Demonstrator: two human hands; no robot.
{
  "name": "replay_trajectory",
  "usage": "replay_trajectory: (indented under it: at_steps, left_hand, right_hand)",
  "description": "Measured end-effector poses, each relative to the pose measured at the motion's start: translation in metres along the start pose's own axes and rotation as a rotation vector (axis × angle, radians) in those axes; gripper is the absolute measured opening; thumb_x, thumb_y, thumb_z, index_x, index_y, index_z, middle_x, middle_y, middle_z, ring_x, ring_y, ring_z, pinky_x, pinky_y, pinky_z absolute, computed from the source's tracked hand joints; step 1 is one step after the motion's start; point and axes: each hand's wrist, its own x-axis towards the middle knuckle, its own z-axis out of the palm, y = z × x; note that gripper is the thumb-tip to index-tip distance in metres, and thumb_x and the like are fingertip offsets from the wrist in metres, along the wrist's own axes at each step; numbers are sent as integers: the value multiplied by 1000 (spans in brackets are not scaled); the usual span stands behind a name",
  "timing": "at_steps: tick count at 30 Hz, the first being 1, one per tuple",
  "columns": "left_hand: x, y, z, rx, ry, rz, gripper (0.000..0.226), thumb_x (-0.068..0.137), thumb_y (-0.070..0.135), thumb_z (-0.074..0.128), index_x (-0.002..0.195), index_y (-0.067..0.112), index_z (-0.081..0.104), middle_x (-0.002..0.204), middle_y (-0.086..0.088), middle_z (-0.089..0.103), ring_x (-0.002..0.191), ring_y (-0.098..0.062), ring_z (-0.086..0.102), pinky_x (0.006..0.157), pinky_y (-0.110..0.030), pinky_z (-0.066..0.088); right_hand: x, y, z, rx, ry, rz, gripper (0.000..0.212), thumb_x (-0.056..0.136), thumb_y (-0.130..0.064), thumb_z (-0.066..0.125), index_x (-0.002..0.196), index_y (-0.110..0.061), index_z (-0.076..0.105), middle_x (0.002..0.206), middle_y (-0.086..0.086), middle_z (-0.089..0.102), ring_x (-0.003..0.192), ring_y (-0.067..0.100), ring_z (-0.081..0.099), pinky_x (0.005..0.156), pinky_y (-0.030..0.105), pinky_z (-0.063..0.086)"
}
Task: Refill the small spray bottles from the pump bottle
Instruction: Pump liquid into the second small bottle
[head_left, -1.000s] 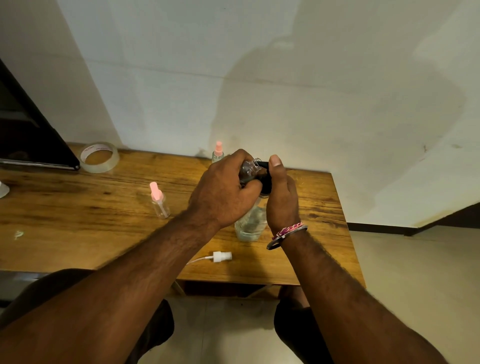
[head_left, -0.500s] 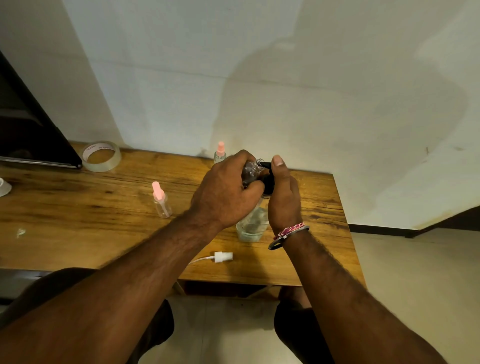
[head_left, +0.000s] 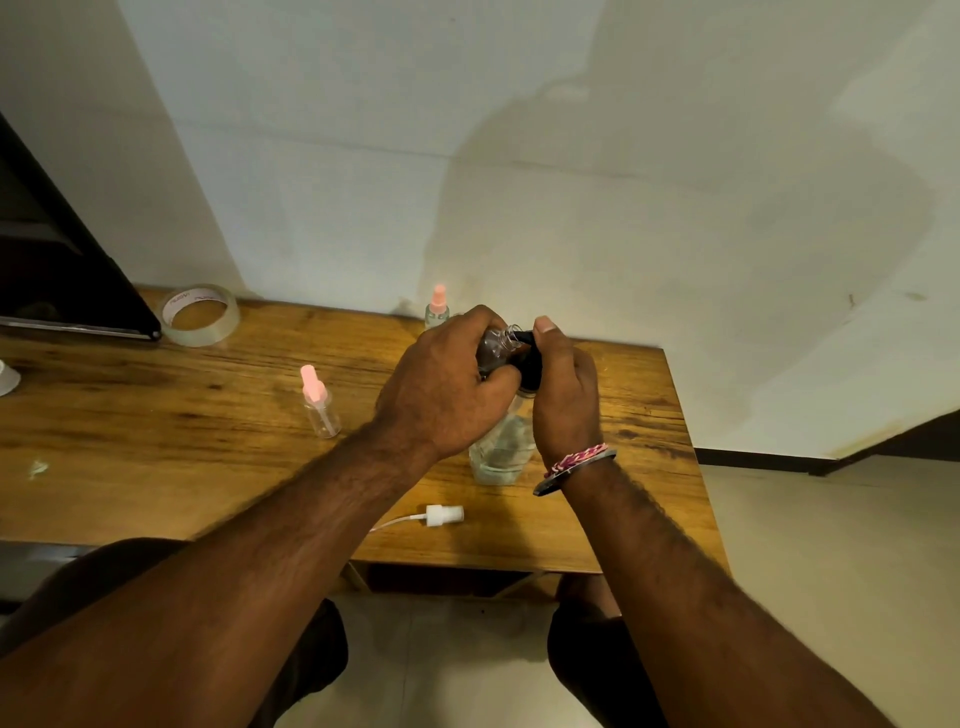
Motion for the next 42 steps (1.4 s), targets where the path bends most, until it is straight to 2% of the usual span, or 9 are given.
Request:
replay_trajectory:
  at_steps: [3, 10, 16, 22, 27, 30, 34, 38, 42]
  left_hand:
    - [1, 3, -1, -19, 10, -2, 29, 83, 33, 62, 110, 22, 65, 92, 8, 70, 80, -13, 67, 68, -40, 60]
    - [1, 3, -4, -32, 5, -5, 28, 82, 33, 61, 108, 23, 64, 90, 7, 70, 79, -15, 67, 67, -37, 58]
    - [1, 4, -4, -27, 10, 5, 29, 81, 34, 61, 108, 24, 64, 91, 7, 70, 79, -15, 67, 67, -37, 58]
    - [1, 4, -3, -22, 9, 6, 30, 81, 34, 60, 109, 24, 64, 91, 6, 70, 79, -15, 67, 67, -38, 59]
    - [0, 2, -2, 1, -2, 4, 32, 82, 33, 61, 112, 24, 64, 94, 7, 70, 82, -13, 66, 69, -39, 60]
    - [-1, 0, -3, -6, -7, 6, 33, 82, 32, 62, 113, 23, 64, 93, 6, 70, 82, -13, 66, 69, -39, 60]
    - [-2, -1, -2, -16, -12, 4, 35, 81, 34, 61, 114, 23, 64, 94, 7, 70, 82, -13, 67, 70, -40, 60]
    - [0, 0, -3, -38, -1, 16, 31, 83, 31, 62, 112, 22, 64, 94, 6, 70, 81, -13, 67, 67, -38, 60]
    - [1, 0, -3, -69, 4, 10, 28, 82, 31, 61, 109, 22, 64, 92, 5, 70, 81, -14, 67, 66, -35, 57]
  right_hand:
    - [-1, -1, -2, -4, -63, 18, 44, 109, -31, 42, 88, -12, 76, 72, -9, 75, 72, -1, 70, 63, 12, 51]
    - [-6, -8, -4, 21, -150, 40, 47, 92, -56, 40, 91, -26, 77, 88, -9, 79, 89, 2, 73, 75, 14, 54]
    - [-5, -5, -4, 45, -150, 34, 50, 102, -55, 41, 102, -23, 79, 107, 10, 78, 109, 26, 72, 99, 42, 55]
    - [-2, -1, -1, 69, -134, 49, 47, 94, -57, 48, 95, -24, 81, 103, 12, 78, 105, 31, 72, 95, 47, 55]
    - [1, 0, -1, 51, -80, 49, 46, 92, -46, 47, 95, -10, 76, 83, -1, 76, 81, 8, 70, 68, 19, 54]
    - [0, -1, 0, 64, -72, 38, 38, 92, -39, 46, 87, -13, 73, 72, -9, 73, 71, 0, 66, 63, 15, 50]
    - [-1, 0, 0, 60, -63, 21, 37, 93, -40, 47, 83, -15, 72, 71, -10, 71, 71, 0, 65, 64, 15, 50]
    - [-2, 1, 1, 40, -96, 16, 51, 93, -55, 48, 97, -14, 77, 89, 0, 78, 88, 9, 72, 72, 19, 54]
    - [-4, -1, 0, 62, -118, 10, 50, 101, -50, 38, 99, -22, 79, 100, 5, 79, 101, 18, 74, 85, 26, 57]
